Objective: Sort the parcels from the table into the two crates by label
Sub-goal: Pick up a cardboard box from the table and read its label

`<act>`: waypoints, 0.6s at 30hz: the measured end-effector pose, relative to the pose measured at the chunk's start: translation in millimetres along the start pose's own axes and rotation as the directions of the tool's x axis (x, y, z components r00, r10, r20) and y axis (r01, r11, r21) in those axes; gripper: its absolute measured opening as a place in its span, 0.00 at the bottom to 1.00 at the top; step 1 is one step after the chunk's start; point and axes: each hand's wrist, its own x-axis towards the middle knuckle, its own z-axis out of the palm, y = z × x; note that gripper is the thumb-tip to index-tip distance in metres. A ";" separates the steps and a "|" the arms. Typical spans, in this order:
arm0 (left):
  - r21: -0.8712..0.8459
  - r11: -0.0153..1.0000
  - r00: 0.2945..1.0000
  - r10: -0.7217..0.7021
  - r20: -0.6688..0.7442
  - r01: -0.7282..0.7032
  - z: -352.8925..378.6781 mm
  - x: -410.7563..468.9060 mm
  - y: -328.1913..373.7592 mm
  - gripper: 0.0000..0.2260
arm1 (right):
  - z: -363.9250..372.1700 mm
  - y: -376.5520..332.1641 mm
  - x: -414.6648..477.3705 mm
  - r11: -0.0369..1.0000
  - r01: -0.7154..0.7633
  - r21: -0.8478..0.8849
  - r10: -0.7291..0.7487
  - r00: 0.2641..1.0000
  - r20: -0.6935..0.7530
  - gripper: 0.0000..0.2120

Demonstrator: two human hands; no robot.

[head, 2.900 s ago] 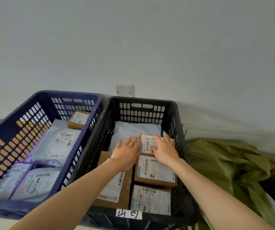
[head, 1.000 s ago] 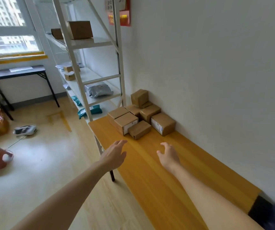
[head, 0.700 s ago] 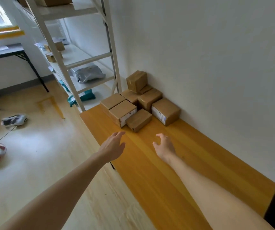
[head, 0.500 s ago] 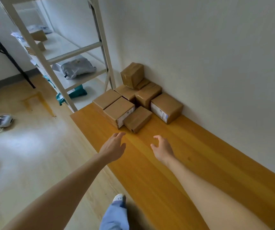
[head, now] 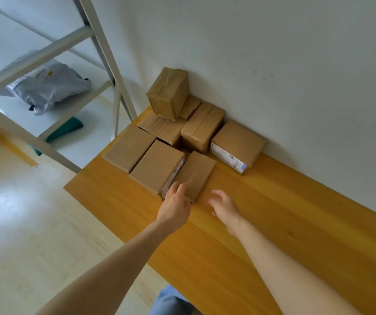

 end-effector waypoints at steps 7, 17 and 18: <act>0.065 0.994 0.994 -0.092 0.061 0.088 8.0 20.4 -1.9 0.23 | 12.8 -3.0 23.4 0.964 -0.141 0.226 0.142 0.990 0.012 0.23; 0.041 0.996 0.995 -0.086 0.053 0.083 6.5 24.3 3.4 0.25 | 28.1 -10.1 39.1 0.788 -0.284 0.547 0.270 0.957 0.107 0.14; 0.033 0.996 0.995 -0.086 0.042 0.085 5.9 24.3 3.2 0.25 | 28.4 -9.9 40.3 0.786 -0.293 0.545 0.279 0.954 0.110 0.15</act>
